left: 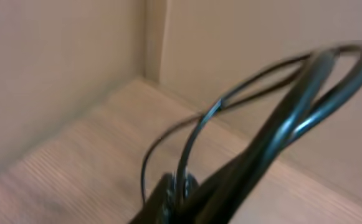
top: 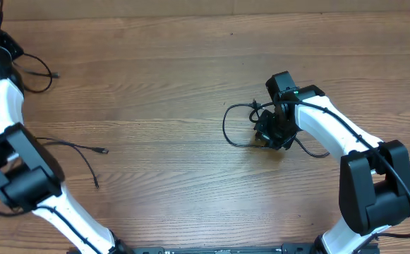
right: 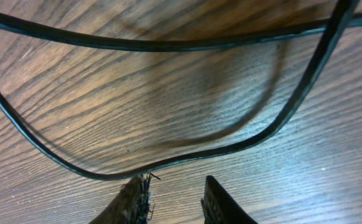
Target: Untangle cables
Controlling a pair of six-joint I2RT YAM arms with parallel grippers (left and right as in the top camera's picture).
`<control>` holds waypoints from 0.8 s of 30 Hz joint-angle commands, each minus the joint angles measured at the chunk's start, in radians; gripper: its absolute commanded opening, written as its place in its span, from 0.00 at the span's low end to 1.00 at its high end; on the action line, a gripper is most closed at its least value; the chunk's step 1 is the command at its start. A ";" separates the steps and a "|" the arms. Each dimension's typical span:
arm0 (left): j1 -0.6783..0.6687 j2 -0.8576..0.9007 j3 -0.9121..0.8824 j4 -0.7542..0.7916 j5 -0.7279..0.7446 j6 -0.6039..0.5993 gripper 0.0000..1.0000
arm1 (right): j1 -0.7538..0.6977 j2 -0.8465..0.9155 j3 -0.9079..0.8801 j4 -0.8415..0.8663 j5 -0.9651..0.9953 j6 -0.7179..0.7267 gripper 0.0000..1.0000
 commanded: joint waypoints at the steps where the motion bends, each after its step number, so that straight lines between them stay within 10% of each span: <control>1: 0.000 0.175 0.296 -0.232 -0.056 0.015 0.06 | 0.006 -0.003 0.000 0.007 0.003 0.046 0.31; 8: 0.004 0.280 0.407 -0.478 -0.208 -0.127 0.11 | 0.006 -0.003 0.000 0.029 0.003 0.084 0.47; 13: 0.004 0.274 0.420 -0.558 -0.195 -0.128 1.00 | 0.006 -0.003 0.000 0.032 0.003 0.084 0.61; 24: -0.002 0.117 0.587 -0.788 0.122 -0.179 1.00 | 0.006 -0.003 0.001 0.036 0.002 0.080 0.82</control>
